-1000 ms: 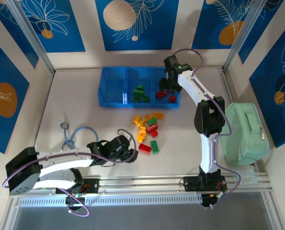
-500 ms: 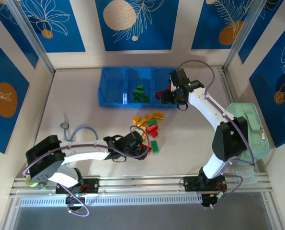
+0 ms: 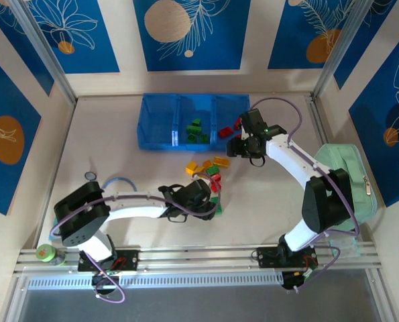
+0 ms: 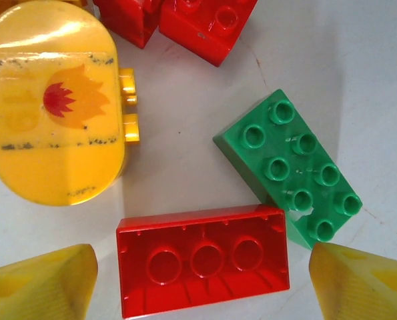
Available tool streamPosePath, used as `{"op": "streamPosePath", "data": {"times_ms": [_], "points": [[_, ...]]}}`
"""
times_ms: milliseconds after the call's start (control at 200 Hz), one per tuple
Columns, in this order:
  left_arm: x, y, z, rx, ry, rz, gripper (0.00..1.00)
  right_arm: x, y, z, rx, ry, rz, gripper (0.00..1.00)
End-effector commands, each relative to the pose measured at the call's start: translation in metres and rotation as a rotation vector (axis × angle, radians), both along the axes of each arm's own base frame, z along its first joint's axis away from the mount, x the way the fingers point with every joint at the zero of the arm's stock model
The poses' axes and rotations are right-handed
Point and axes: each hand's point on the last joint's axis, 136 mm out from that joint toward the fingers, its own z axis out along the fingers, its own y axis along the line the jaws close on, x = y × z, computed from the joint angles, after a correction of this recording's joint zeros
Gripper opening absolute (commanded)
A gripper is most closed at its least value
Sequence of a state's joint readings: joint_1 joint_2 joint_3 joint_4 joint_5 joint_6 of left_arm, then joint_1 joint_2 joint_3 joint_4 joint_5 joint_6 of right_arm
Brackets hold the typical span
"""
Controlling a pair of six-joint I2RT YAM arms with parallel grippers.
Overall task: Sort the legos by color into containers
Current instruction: Pick up the lego from the middle-left of the table.
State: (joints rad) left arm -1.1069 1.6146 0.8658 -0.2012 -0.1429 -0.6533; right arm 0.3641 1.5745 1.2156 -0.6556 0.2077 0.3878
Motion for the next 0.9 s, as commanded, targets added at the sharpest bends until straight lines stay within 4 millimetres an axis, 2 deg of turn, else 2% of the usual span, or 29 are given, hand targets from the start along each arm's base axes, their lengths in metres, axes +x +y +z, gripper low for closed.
{"op": "streamPosePath", "data": {"times_ms": [0,455,635,896], "points": [[-0.004,0.003,-0.004,0.054,0.010,-0.018,0.83,-0.001,0.001,0.011,0.048,-0.032,-0.016,0.66],[-0.009,-0.009,-0.015,0.074,0.046,-0.047,0.82,-0.009,0.000,0.001,0.073,-0.017,-0.033,0.66],[-0.006,-0.006,-0.021,0.106,0.047,-0.023,0.81,-0.013,-0.003,-0.001,0.071,-0.020,-0.038,0.66],[-0.004,-0.004,-0.019,0.116,0.037,-0.018,0.67,-0.019,-0.009,-0.008,0.083,-0.008,-0.055,0.66]]}}
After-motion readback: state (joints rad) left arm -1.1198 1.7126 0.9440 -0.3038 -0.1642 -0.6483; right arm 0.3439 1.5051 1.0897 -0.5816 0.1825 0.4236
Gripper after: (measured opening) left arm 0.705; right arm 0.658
